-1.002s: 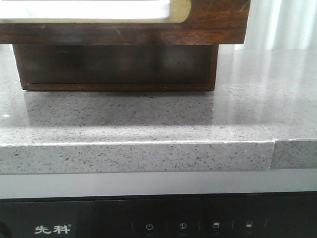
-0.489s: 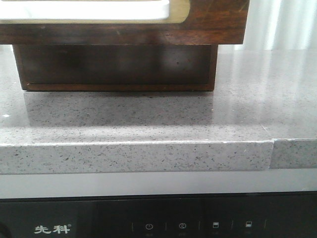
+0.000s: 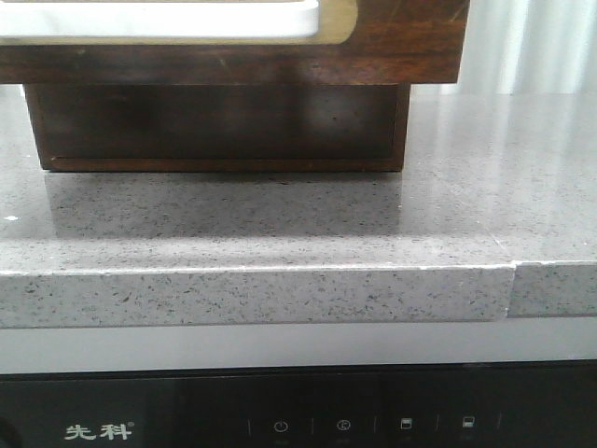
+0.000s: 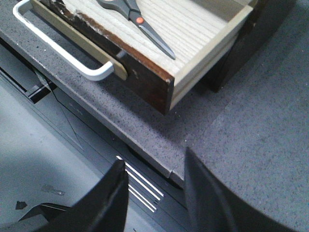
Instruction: Put scissors in drawer with both arms
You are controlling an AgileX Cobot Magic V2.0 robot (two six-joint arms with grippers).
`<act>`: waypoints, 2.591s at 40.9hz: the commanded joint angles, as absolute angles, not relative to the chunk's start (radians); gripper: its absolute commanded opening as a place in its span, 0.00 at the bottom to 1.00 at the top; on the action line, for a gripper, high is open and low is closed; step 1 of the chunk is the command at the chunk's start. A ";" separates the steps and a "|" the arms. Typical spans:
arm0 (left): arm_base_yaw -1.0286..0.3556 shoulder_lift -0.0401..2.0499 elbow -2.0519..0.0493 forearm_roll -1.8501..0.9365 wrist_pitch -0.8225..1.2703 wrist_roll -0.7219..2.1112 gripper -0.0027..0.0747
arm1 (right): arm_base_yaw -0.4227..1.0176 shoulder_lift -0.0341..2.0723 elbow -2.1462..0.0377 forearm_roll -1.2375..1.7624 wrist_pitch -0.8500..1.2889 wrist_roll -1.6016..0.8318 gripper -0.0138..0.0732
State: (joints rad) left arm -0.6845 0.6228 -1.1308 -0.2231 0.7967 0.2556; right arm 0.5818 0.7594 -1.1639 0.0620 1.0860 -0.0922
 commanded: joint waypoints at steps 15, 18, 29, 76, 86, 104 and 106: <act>-0.693 0.634 -1.155 -0.239 0.709 0.257 0.67 | 0.580 0.575 -1.036 0.048 1.019 -0.055 0.51; -0.693 0.634 -1.155 -0.239 0.709 0.257 0.67 | 0.580 0.575 -1.036 0.046 1.013 -0.055 0.51; -0.693 0.634 -1.155 -0.269 0.715 0.255 0.67 | 0.580 0.575 -1.036 0.034 1.002 -0.055 0.45; -0.693 0.634 -1.150 -0.287 0.712 0.255 0.01 | 0.580 0.575 -1.036 0.026 0.966 -0.056 0.09; -0.509 0.540 -1.006 -0.215 0.611 0.257 0.01 | 0.580 0.575 -1.036 0.026 0.967 -0.056 0.09; -0.136 0.157 -0.297 -0.175 0.139 0.257 0.01 | 0.580 0.575 -1.036 0.026 0.967 -0.056 0.09; -0.110 0.127 -0.235 -0.192 0.102 0.255 0.01 | 0.580 0.575 -1.036 0.026 0.967 -0.056 0.09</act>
State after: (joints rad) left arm -0.1431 0.1570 -0.2909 -0.1553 0.2617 0.2556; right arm 0.5818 0.5710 -1.0132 0.0364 1.0382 -0.0572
